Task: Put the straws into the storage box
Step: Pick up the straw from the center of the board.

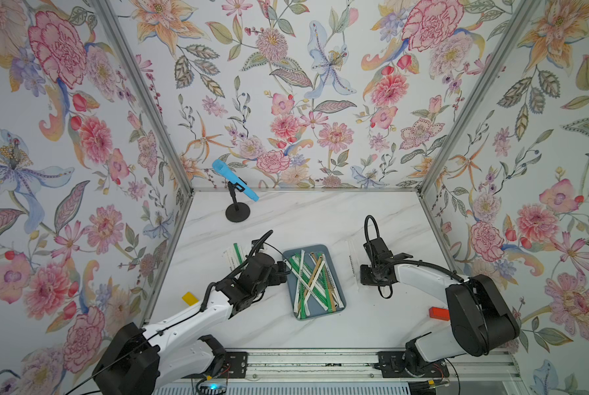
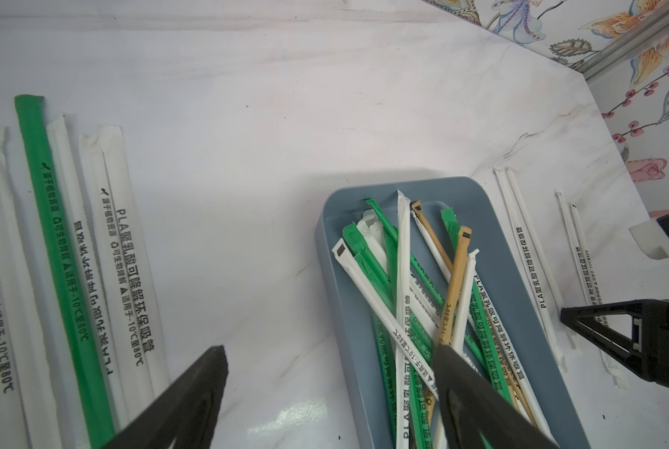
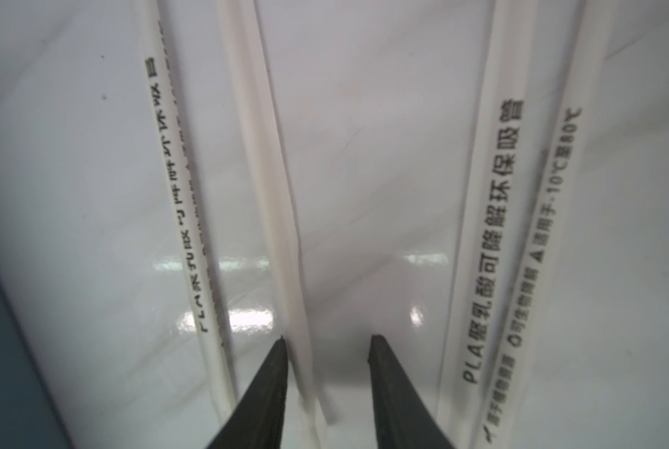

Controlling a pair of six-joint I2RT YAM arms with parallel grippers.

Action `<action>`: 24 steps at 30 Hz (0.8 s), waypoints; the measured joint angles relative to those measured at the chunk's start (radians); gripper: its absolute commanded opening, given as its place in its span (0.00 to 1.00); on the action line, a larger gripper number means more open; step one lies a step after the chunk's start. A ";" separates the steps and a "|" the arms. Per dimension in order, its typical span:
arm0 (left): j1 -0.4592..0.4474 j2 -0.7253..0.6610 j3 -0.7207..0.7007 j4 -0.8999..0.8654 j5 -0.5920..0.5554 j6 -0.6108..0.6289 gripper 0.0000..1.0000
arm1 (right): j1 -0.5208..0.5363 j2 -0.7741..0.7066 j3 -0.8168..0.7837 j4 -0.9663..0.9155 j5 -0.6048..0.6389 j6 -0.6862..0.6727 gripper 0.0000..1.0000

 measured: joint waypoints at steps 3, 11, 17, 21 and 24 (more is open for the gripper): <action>0.002 0.000 0.000 0.000 0.000 0.000 0.86 | 0.009 0.033 0.025 0.013 0.031 0.005 0.17; 0.011 -0.006 -0.005 0.000 -0.004 0.000 0.86 | 0.020 0.041 0.036 0.023 0.052 0.031 0.01; 0.031 -0.011 -0.020 -0.006 -0.007 0.000 0.86 | 0.096 -0.048 0.037 -0.078 0.060 0.062 0.00; 0.061 -0.027 -0.037 -0.007 -0.006 -0.003 0.87 | 0.207 -0.132 0.068 -0.120 0.053 0.119 0.01; 0.084 -0.039 -0.053 -0.007 -0.006 -0.003 0.88 | 0.288 -0.167 0.098 -0.130 0.034 0.165 0.02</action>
